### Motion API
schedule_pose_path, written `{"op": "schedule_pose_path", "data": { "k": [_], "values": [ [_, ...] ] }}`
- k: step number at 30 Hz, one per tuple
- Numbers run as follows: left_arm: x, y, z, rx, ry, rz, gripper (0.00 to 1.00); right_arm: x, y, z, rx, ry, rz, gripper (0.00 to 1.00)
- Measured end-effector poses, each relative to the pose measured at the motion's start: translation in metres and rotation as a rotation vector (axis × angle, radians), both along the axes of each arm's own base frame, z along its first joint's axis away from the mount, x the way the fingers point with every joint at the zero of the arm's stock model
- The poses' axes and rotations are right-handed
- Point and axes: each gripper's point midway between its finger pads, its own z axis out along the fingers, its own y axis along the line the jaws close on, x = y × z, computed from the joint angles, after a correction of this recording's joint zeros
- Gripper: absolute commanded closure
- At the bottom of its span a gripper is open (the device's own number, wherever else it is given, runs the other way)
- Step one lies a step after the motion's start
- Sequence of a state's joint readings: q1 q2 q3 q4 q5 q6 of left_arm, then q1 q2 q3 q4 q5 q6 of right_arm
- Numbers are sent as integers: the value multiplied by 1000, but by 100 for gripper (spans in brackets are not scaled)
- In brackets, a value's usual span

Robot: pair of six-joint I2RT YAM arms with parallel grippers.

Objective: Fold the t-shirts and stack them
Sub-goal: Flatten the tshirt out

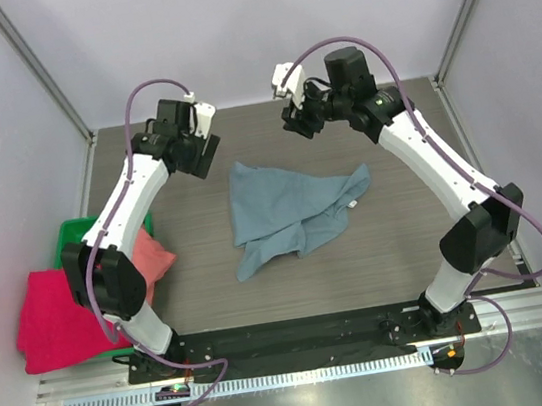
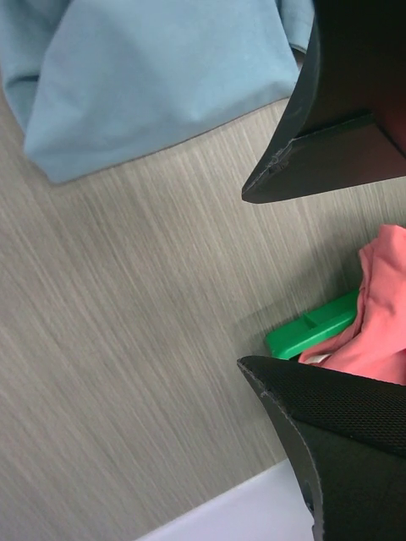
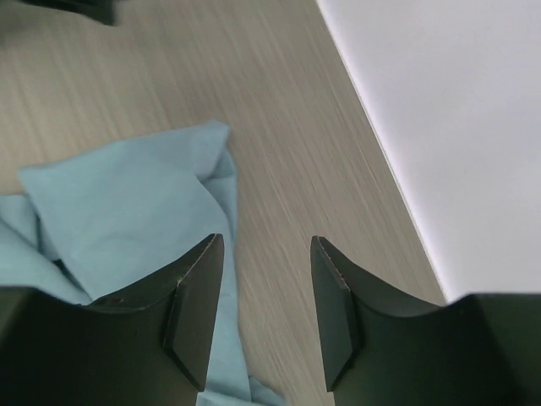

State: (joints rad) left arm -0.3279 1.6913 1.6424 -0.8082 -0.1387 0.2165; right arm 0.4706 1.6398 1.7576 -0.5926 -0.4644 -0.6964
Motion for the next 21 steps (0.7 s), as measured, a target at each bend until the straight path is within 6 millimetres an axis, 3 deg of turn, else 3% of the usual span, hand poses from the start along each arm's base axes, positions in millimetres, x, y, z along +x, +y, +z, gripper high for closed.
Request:
{"op": "schedule_pose_path", "data": {
  "k": [3,5,7,9,12,15,18,21],
  "values": [
    [-5,-4,-10,-16,31,-22,30,29,-24,-19,13,65,-107,51],
    [-12,-11,-18,-44,67,-58,32,47,-40,-50,-18,140,-159,51],
    [-21,-20,-27,-76,121,-102,31,58,-56,-93,-81,228,-193,51],
    [-27,-31,-36,-105,168,-149,30,55,-70,-144,-164,328,-205,51],
    [-33,-46,-62,-139,267,-200,25,26,-86,-210,-287,476,-184,49],
    [-36,-58,-99,-157,394,-222,24,7,-97,-236,-356,531,-153,48],
    [-42,-67,-131,-174,520,-233,23,5,-101,-242,-389,509,-114,46],
    [-48,-73,-147,-196,603,-239,25,-4,-111,-248,-430,495,-75,45]
  ]
}}
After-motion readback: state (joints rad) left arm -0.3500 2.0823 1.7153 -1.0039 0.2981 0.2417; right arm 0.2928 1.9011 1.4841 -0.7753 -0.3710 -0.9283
